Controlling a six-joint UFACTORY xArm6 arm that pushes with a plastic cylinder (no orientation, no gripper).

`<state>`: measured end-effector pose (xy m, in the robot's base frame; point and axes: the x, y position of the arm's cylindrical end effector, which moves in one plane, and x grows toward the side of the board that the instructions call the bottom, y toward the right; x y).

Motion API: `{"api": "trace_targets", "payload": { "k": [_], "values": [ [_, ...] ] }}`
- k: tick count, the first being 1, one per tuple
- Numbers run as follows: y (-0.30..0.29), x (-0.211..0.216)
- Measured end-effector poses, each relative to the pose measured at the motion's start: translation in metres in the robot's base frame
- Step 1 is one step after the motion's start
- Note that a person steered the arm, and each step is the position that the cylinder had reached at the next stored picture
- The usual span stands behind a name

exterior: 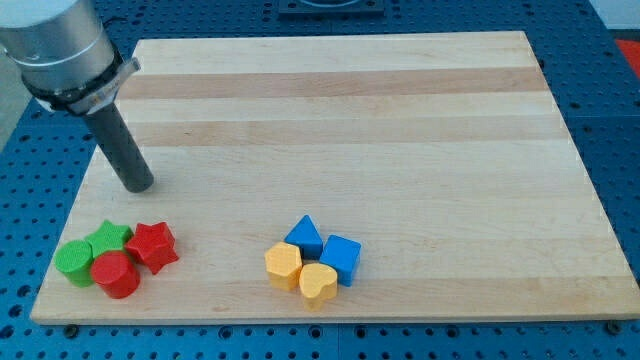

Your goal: Slide yellow heart along with yellow hexagon slightly up

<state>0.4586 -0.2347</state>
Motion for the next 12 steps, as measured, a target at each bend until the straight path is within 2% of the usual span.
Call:
{"api": "trace_targets", "payload": {
  "k": [1,2,3,4,5,7,9,10,11,12],
  "values": [
    [-0.012,-0.017],
    [0.007,-0.028],
    [0.058,-0.03],
    [0.078,-0.028],
    [0.13,-0.028],
    [0.295,-0.02],
    [0.439,0.065],
    [0.468,0.131],
    [0.46,0.16],
    [0.424,0.159]
  ]
}}
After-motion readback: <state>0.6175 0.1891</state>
